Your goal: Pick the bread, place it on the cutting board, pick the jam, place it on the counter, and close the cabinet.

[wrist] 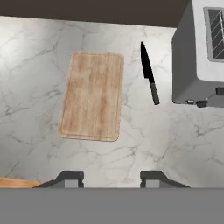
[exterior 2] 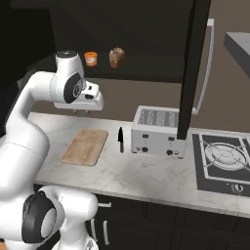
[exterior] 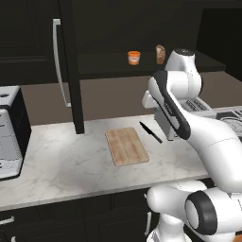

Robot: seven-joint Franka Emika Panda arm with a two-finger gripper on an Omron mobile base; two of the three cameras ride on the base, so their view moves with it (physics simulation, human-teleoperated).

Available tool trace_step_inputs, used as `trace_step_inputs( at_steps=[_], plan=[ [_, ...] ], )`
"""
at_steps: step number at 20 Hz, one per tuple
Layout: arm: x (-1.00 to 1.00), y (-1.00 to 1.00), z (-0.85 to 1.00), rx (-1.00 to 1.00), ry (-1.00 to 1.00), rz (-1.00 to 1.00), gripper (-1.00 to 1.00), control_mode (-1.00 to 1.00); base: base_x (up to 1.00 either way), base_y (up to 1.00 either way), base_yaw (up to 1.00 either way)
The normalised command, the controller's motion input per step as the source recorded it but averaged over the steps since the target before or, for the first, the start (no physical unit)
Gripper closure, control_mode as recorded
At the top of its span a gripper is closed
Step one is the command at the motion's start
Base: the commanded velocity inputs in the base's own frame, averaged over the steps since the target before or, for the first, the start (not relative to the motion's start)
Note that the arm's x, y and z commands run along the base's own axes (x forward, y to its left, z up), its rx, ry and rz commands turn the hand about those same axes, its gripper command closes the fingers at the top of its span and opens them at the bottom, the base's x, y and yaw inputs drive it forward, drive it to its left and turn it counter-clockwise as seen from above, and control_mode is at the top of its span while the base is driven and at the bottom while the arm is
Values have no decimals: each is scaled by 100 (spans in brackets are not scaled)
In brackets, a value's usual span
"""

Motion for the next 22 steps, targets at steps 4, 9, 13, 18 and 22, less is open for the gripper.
trace_step_inputs(
  at_steps=[4, 9, 13, 18, 22],
  plan=[
    [-11, 0, 0, 0, -5, 0, -100, -100, 0, 0, 0],
    [-24, 0, 2, 0, -18, 0, -100, -100, 0, 0, 0],
    [-24, 0, 6, 0, -23, 0, -100, -100, 0, 0, 0],
    [-19, -5, 7, 0, -25, 0, -100, -100, 0, 0, 0],
    [-7, -6, 18, 0, -22, 0, -100, -100, 0, 0, 0]
  ],
)
